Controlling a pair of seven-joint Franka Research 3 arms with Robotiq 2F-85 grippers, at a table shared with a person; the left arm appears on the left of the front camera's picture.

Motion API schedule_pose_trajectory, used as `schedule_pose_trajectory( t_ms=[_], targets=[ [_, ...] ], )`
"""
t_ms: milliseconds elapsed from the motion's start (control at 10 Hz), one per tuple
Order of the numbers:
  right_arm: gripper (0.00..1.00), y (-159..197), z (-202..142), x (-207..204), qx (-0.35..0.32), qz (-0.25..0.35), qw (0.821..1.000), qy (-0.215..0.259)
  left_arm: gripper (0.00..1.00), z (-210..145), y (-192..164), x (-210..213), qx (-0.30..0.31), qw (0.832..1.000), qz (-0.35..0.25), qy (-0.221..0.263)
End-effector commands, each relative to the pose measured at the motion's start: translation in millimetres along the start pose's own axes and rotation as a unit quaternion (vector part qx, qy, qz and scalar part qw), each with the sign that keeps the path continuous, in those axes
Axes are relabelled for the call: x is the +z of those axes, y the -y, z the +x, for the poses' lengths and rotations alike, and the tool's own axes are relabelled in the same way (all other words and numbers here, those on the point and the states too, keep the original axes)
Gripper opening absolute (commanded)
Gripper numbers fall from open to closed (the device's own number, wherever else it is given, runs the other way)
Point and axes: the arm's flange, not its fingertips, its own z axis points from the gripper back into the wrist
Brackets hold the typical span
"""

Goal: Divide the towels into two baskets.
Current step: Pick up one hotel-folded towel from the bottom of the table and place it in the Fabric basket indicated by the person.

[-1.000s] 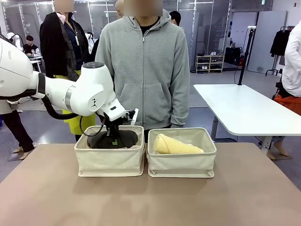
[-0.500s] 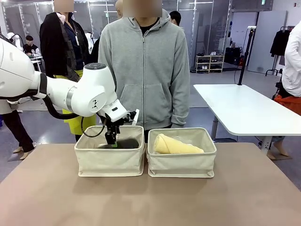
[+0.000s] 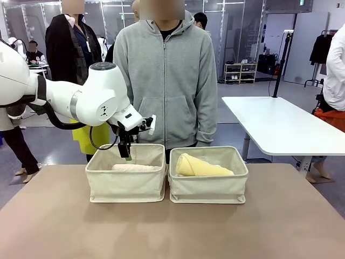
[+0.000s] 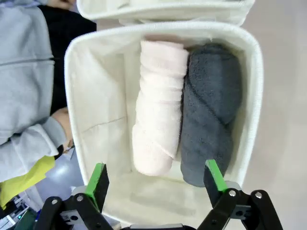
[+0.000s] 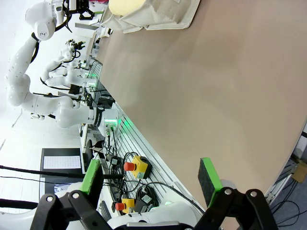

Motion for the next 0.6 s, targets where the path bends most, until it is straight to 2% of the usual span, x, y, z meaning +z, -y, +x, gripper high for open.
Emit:
schedule_pose_trajectory(
  t_ms=[0,500],
  targets=[
    [1.0,-3.4,-2.5,-0.6,0.001,-0.007,1.0,0.001,1.0,3.4,2.9,-8.8,-0.015,1.0,-0.007,0.0],
    [1.0,-3.4,-2.5,-0.6,0.001,-0.007,1.0,0.001,1.0,3.4,2.9,-8.8,-0.015,1.0,-0.007,0.0]
  ],
)
